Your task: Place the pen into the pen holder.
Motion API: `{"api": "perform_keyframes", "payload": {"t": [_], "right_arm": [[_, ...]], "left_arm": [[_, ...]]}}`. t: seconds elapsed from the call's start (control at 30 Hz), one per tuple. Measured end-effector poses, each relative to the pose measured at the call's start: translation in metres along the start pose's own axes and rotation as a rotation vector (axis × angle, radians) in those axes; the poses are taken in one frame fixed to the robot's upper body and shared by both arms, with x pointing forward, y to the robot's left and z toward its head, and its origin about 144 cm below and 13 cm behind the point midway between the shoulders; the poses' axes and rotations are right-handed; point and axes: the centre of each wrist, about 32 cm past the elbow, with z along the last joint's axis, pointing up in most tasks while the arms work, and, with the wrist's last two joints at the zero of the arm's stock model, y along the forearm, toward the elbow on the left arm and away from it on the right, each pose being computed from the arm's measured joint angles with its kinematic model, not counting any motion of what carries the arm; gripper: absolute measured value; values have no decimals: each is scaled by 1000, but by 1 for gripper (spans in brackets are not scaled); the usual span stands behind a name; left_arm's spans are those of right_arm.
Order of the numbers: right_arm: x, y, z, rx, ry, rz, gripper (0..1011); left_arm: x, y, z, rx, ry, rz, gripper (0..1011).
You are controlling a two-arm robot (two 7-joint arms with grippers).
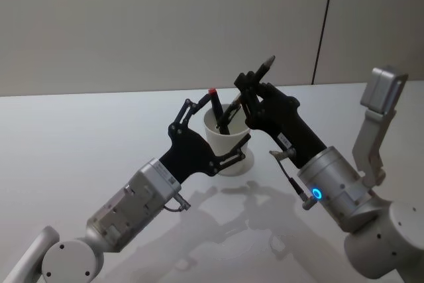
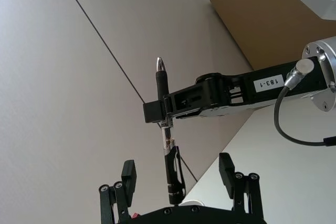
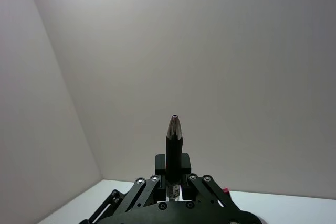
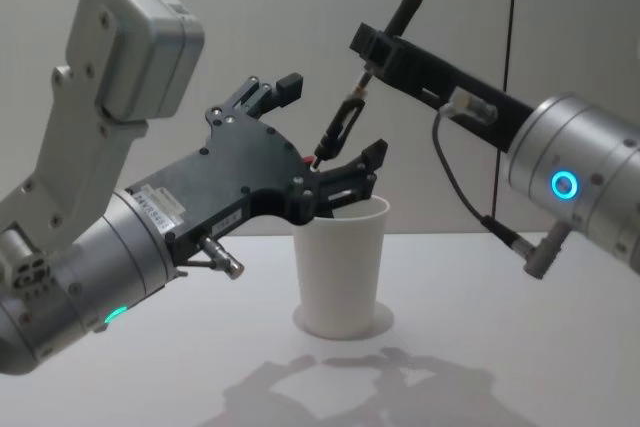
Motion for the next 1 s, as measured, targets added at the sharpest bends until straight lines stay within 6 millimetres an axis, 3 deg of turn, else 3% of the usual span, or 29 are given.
{"api": "perform_keyframes", "payload": {"t": [0.53, 1.0], "right_arm": [[-11, 4, 0, -15, -268, -107, 136], [-13, 22, -15, -52, -509, -192, 136]], "left_arm": [[0, 0, 0, 0, 0, 0, 1004], [0, 0, 0, 0, 0, 0, 1004]]}}
